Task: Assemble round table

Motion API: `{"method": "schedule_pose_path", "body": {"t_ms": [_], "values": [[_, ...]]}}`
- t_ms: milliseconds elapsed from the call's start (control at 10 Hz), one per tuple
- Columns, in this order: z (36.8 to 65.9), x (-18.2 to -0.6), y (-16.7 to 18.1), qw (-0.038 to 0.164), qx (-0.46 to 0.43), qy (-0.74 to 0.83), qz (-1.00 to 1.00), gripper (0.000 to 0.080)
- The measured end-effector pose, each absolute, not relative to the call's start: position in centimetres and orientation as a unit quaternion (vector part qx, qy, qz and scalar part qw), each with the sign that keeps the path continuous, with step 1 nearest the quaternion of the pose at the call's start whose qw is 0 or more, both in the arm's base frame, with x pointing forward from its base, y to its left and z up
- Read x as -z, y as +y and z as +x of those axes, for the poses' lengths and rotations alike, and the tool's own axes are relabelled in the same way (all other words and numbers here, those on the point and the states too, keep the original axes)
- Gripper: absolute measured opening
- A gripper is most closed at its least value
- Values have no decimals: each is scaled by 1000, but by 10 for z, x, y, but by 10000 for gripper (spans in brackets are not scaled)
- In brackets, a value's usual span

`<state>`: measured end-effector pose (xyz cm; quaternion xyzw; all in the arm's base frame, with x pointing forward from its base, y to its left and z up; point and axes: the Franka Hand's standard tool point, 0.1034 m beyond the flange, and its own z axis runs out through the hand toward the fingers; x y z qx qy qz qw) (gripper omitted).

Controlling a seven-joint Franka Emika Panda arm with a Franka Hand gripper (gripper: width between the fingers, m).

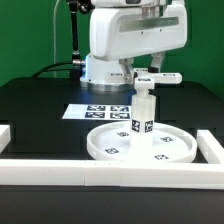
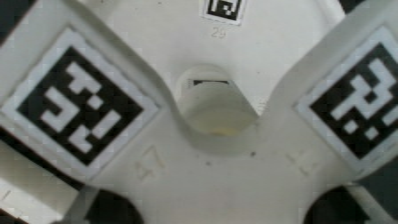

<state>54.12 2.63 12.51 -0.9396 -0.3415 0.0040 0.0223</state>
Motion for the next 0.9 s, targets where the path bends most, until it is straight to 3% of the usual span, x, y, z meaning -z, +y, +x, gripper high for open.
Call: {"method": "schedule_pose_path", "body": {"t_ms": [900], "values": [[536,-111,28,25,-12,-346,-938,446]]}}
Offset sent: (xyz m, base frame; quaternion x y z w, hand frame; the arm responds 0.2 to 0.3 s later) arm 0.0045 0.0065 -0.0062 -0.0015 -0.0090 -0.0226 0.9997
